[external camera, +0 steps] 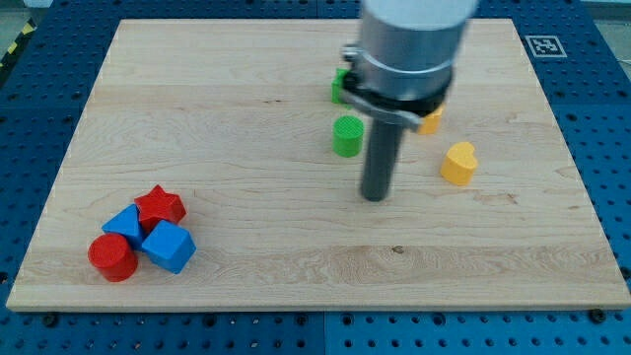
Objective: Move your arm to the bottom left of the board
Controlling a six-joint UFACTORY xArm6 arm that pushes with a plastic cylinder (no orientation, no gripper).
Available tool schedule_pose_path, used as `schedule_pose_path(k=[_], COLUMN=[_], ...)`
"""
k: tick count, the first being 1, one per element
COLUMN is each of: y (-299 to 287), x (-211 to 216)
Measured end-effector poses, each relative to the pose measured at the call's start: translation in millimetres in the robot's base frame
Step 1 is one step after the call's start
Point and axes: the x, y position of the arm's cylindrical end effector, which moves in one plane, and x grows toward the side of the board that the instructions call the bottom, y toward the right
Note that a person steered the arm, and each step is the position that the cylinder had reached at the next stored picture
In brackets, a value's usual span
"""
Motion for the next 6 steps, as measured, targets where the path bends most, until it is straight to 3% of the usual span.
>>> schedule_pose_path(k=[2,3,4,5,6], y=[-149,-230,-300,-329,-311], x=[-40,-39,-6,69,113])
